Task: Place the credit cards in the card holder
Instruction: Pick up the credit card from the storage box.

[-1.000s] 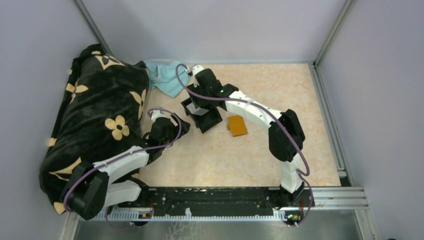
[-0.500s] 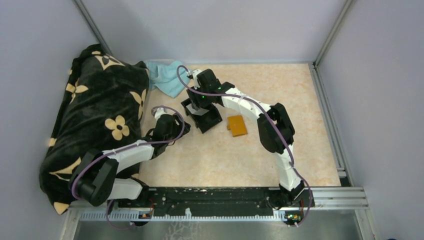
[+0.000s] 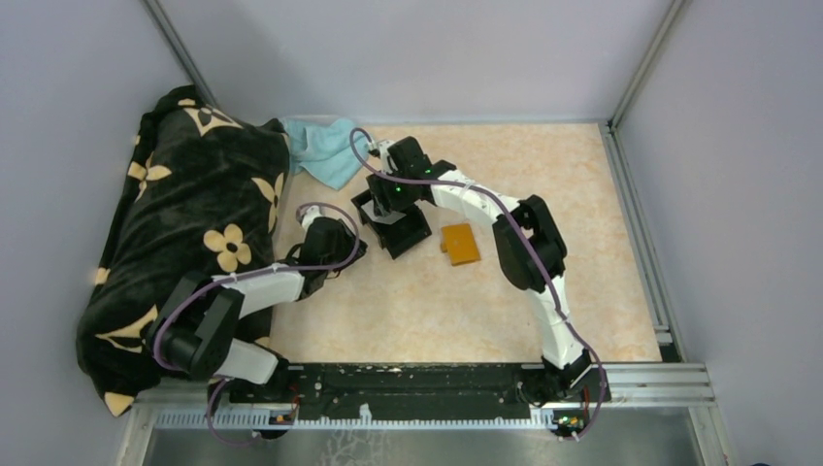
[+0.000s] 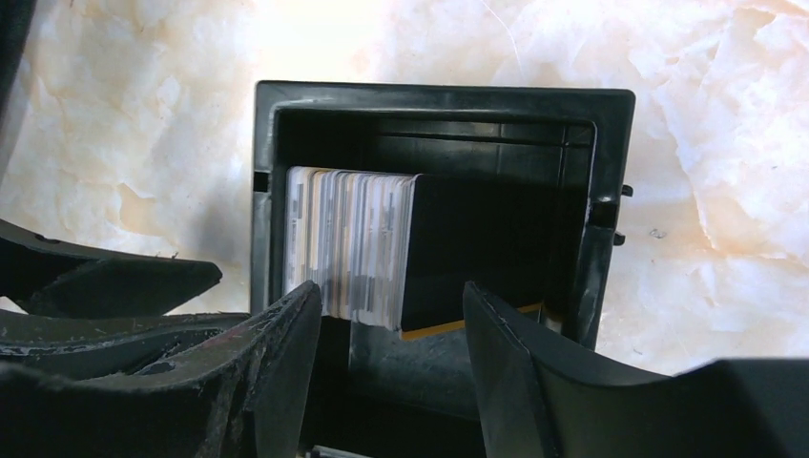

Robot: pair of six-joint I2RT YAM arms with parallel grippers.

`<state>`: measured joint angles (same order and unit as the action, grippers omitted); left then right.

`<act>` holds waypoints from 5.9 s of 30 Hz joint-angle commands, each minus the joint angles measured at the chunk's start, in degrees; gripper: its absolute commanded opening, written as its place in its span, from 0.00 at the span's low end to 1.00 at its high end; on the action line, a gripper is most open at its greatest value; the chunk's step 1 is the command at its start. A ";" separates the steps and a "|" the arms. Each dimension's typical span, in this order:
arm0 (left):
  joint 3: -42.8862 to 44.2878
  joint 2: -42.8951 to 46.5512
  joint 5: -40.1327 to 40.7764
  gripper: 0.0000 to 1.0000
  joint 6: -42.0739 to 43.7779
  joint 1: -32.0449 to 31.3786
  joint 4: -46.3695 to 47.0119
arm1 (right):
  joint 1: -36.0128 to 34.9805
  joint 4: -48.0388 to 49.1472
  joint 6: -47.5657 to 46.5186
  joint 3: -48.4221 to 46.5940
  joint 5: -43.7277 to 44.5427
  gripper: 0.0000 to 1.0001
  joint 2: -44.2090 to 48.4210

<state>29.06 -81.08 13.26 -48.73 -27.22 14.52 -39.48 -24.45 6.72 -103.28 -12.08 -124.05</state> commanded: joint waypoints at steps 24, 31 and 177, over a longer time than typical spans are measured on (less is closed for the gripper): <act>7.72 -9.83 -6.04 0.58 0.86 1.78 1.74 | 1.90 2.57 3.31 -4.07 -8.93 0.47 -1.02; 7.72 -10.15 -6.61 0.58 0.62 1.97 1.74 | 1.07 0.68 2.96 -6.77 -8.34 0.44 -1.16; 8.91 20.15 -53.15 0.84 24.75 -12.67 -10.13 | -5.59 4.24 15.71 53.20 -17.96 0.00 67.40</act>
<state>37.04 -60.42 -35.53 -25.78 -39.29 3.86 -44.97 -25.71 20.16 -50.94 -25.56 -57.69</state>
